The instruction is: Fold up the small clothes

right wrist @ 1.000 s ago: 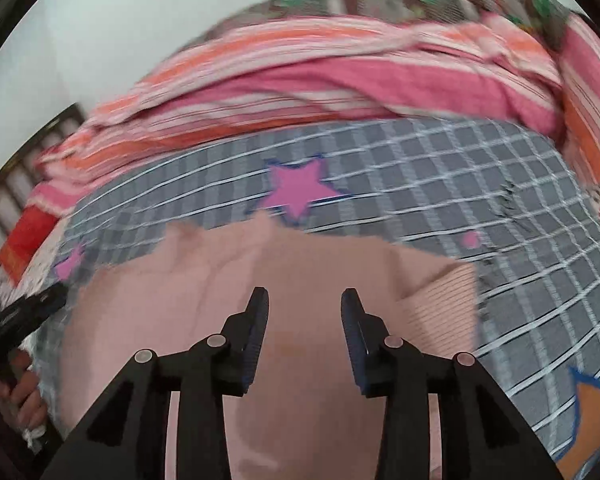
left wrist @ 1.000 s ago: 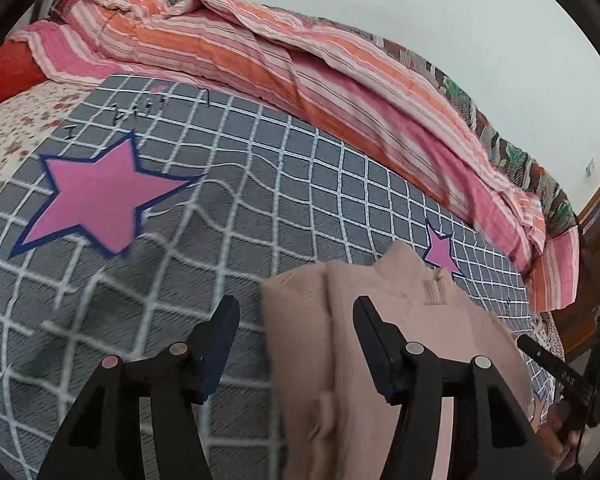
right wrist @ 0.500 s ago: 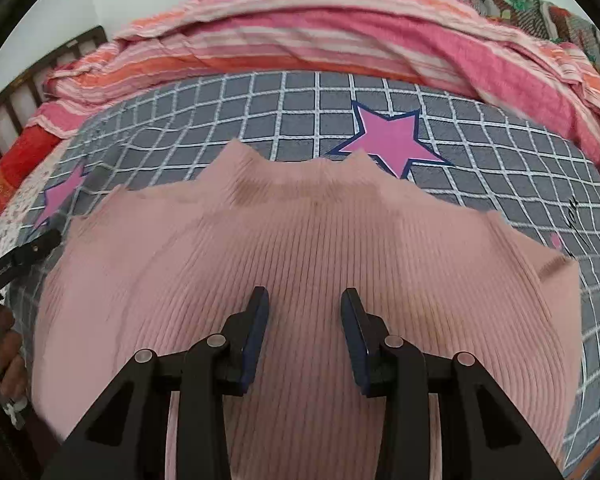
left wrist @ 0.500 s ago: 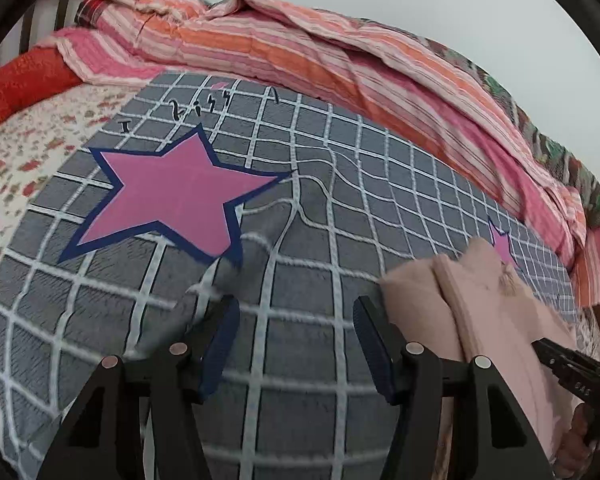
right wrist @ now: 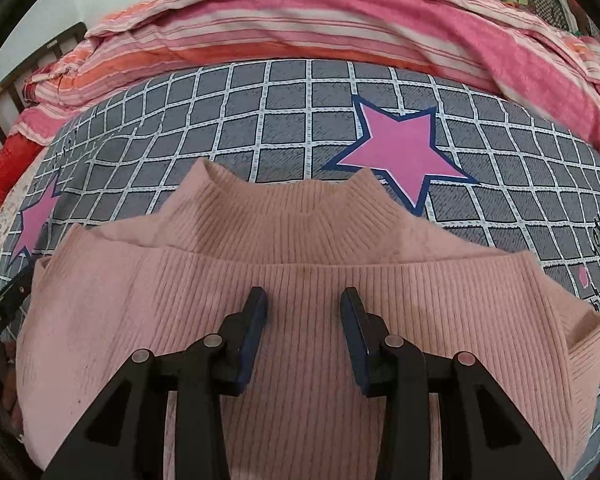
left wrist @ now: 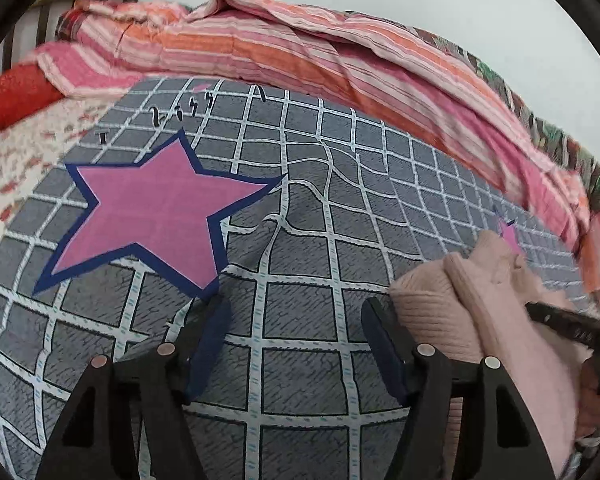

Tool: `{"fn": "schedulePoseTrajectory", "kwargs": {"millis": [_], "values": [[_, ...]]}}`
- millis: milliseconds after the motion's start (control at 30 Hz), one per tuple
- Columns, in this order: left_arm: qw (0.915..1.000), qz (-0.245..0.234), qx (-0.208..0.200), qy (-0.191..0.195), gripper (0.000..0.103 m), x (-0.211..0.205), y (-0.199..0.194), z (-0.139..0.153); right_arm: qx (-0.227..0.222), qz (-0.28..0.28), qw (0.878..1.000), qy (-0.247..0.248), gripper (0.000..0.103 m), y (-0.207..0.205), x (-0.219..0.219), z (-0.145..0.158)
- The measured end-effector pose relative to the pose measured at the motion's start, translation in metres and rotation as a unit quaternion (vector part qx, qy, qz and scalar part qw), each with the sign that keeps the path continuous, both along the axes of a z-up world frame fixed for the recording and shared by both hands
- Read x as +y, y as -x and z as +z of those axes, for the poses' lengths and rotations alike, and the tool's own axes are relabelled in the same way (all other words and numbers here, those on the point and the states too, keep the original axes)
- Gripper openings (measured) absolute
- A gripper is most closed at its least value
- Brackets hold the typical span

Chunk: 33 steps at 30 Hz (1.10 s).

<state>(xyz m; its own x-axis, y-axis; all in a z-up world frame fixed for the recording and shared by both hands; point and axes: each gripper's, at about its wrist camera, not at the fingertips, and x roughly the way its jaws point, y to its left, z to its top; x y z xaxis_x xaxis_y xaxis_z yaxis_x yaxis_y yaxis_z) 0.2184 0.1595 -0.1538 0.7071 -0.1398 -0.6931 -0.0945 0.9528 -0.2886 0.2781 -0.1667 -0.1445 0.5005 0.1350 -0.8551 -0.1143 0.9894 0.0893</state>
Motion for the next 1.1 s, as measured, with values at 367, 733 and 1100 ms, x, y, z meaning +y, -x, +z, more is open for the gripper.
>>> {"fn": "schedulePoseTrajectory", "kwargs": {"millis": [367,733,1100], "values": [[0.9971,-0.037,-0.007,0.066,0.066,-0.002,0.053,0.016,-0.029,0.018,0.999,0.003,0.037,0.09,0.005,0.027],[0.9835,-0.115,-0.003,0.14,0.066,-0.024,0.119,0.014,-0.057,0.022,0.998,0.032,0.037,0.171,0.011,0.022],[0.9708,-0.147,0.036,0.186,0.066,-0.057,0.156,-0.022,-0.06,0.038,0.997,0.019,0.037,0.219,0.003,0.006]]}}
